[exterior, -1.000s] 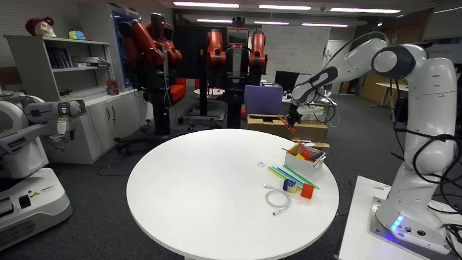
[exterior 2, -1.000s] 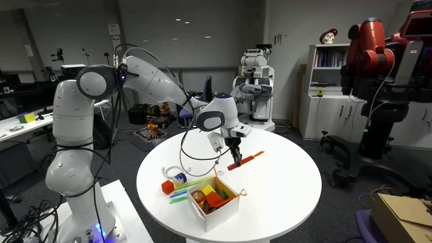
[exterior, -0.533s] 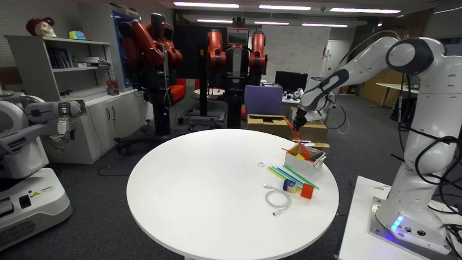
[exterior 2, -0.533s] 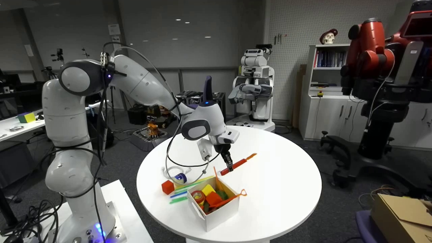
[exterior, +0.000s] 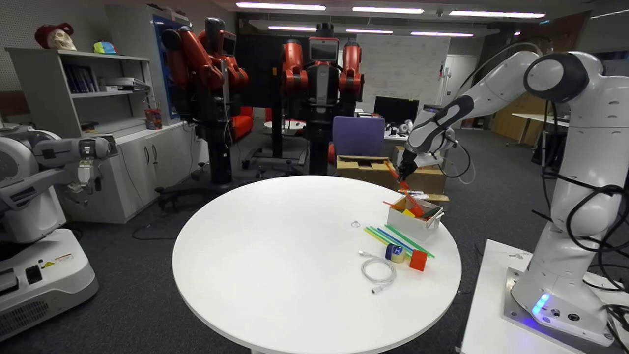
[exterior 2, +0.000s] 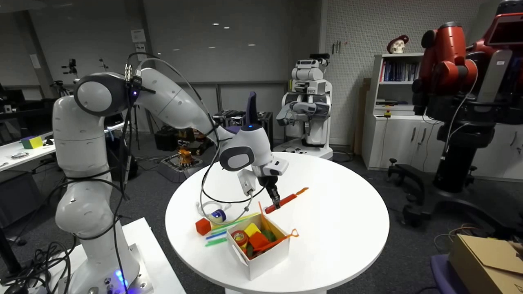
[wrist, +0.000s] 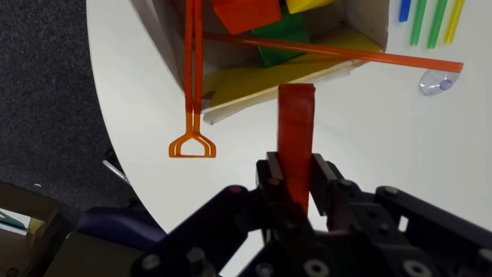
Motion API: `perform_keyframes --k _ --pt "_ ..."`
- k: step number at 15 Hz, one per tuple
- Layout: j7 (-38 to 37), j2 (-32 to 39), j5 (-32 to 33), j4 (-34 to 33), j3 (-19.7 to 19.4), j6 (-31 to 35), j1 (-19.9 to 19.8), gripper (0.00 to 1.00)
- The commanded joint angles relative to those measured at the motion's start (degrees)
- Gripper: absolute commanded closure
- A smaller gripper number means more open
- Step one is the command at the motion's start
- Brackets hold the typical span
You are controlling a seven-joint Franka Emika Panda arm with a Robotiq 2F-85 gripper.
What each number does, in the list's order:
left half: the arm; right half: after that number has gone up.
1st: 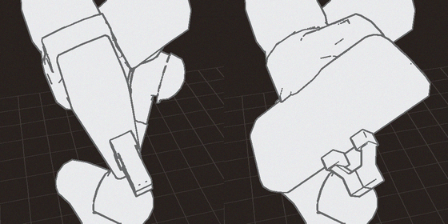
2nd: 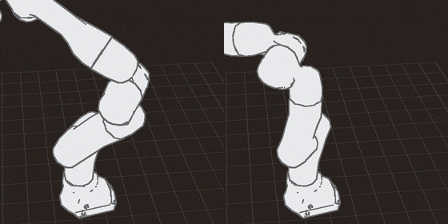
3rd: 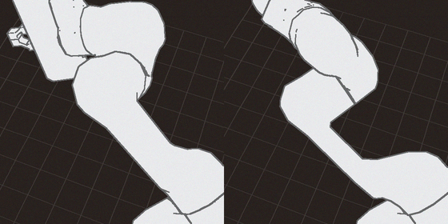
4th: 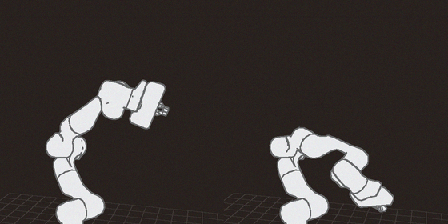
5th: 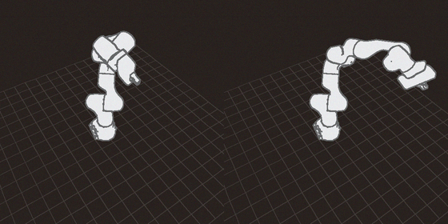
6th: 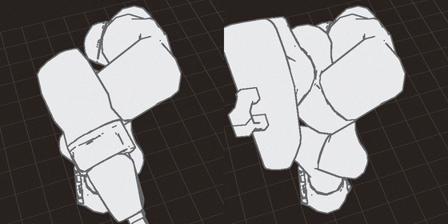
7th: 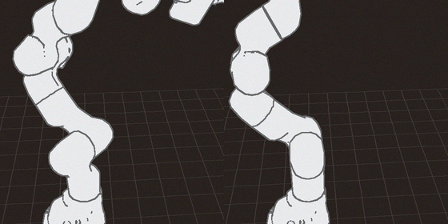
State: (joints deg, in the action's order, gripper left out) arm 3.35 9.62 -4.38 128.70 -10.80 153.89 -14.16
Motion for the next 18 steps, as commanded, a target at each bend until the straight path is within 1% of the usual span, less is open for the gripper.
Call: perform_keyframes --k 1,4,9,13,16,18 --pt "0.0 -0.3 1.6 1.9 -0.2 1.0 0.9 0.94" --pt "-0.7 -1.2 4.5 3.6 -1.2 -0.4 1.3 0.94" --pt "-0.2 -4.1 8.9 9.5 -3.0 0.1 0.6 0.94" --pt "0.7 -5.8 9.2 13.7 -3.3 0.6 0.5 0.94" --pt "1.2 -6.7 9.4 16.0 -2.8 0.8 0.9 0.94" --pt "0.2 -6.7 10.9 17.0 -3.0 0.9 1.2 0.94"
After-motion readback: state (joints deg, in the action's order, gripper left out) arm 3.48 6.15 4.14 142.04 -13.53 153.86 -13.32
